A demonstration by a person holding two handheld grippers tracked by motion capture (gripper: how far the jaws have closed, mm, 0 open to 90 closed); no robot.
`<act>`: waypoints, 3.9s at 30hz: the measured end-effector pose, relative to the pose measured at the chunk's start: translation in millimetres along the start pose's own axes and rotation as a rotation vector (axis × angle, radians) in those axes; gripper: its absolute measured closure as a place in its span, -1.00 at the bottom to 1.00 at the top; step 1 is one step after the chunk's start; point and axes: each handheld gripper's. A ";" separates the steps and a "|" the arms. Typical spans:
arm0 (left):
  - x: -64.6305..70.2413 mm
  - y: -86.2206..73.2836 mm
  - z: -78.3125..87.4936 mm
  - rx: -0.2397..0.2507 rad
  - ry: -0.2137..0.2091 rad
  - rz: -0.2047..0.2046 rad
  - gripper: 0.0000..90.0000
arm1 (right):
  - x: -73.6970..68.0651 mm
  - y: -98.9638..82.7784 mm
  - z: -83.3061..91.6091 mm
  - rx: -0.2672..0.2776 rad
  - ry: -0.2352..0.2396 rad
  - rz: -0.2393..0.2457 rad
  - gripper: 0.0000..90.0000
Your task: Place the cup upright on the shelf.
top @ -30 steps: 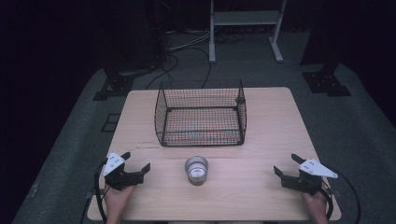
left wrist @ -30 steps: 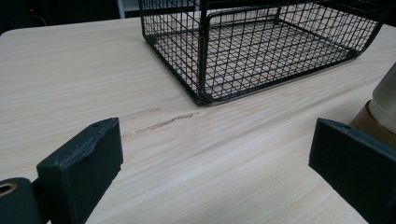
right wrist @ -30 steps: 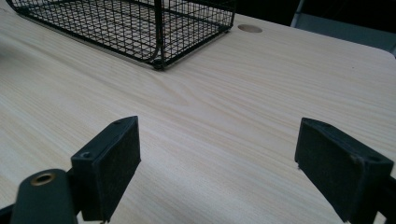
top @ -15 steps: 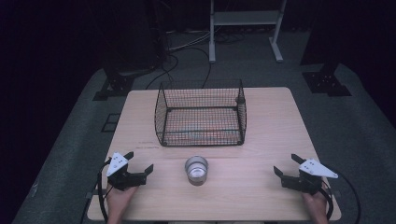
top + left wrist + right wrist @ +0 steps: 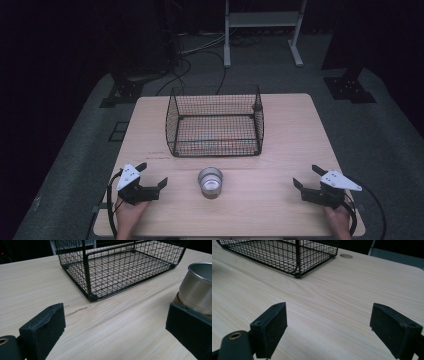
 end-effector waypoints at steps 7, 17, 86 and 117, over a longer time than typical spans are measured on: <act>3.5 1.4 -1.3 0.004 -0.014 -0.008 -0.97 | 0.0 0.0 0.0 0.000 0.002 -0.001 -0.70; 10.0 4.7 -3.2 0.013 -0.043 -0.026 -0.98 | 0.1 0.0 0.0 0.000 0.003 -0.002 -0.70; 66.7 35.3 -15.9 0.042 -0.330 -0.205 -0.98 | 0.4 -0.1 0.2 0.002 0.005 -0.003 -0.70; 91.6 50.7 -57.5 -0.143 -0.371 -0.319 -0.98 | 0.8 -0.1 0.2 0.005 0.011 -0.002 -0.70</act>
Point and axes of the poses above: each handheld gripper's, and its own axes: z roughly backward along the jaws, y roughly out of its top, x roughly to its right, and after that the axes turned 7 degrees about -x, right-handed
